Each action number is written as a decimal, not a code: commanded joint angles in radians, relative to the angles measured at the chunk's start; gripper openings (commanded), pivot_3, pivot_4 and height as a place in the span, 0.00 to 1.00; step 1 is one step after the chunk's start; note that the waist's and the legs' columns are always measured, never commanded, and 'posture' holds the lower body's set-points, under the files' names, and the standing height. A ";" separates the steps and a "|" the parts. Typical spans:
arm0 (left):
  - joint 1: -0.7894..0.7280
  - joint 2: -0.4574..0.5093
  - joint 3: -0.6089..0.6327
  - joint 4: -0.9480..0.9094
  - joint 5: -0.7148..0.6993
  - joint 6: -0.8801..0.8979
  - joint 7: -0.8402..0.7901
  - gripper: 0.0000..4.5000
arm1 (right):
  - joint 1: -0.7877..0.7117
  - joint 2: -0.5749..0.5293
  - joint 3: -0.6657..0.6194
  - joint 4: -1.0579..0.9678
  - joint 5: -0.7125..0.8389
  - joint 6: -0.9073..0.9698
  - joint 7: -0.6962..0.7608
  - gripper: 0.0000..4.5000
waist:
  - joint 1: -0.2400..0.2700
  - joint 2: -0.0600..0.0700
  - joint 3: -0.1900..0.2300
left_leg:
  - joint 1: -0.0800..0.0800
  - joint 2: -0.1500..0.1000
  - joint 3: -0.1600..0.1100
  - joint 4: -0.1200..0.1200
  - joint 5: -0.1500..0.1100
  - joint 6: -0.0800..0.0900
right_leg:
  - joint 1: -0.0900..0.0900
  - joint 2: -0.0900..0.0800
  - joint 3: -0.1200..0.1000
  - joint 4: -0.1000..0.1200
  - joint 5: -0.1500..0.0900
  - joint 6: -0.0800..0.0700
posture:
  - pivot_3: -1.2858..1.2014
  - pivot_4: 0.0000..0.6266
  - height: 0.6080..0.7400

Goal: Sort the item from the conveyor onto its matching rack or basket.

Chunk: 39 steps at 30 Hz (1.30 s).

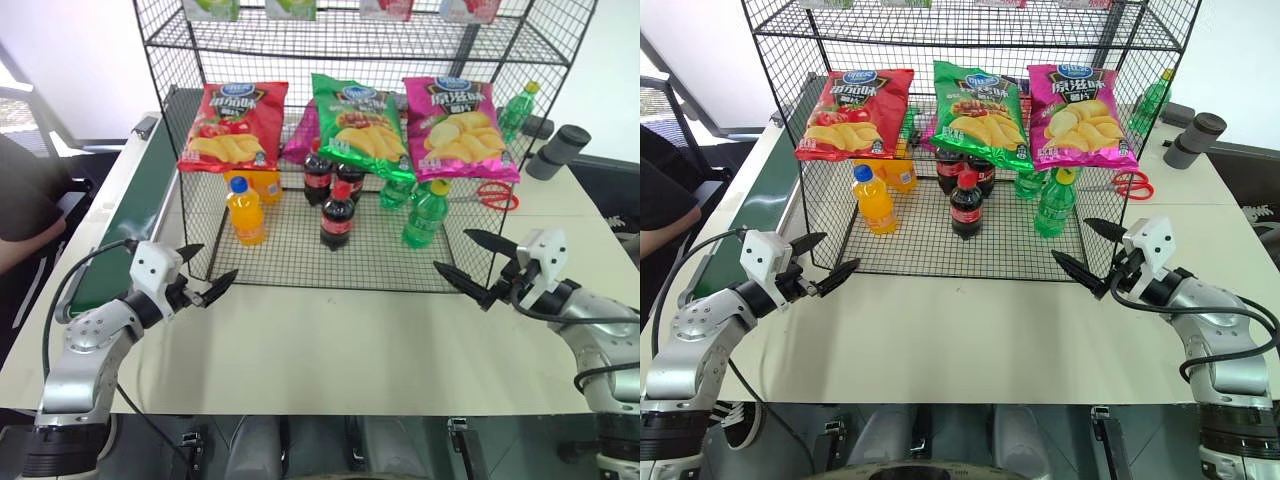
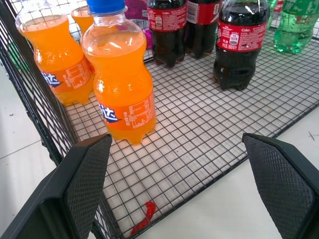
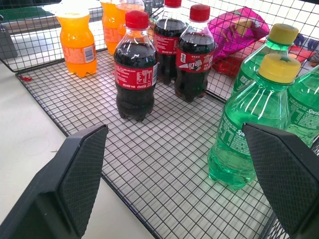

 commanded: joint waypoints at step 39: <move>-0.015 0.020 0.029 -0.077 -0.004 0.041 0.019 1.00 | -0.037 0.020 0.035 -0.004 -0.009 -0.001 -0.001 1.00 | 0.000 0.000 0.000 | 0.000 0.000 0.000 0.000 0.000 0.000 | 0.000 0.000 0.000 0.000 0.000 0.000 | 0.52 0.24 1.00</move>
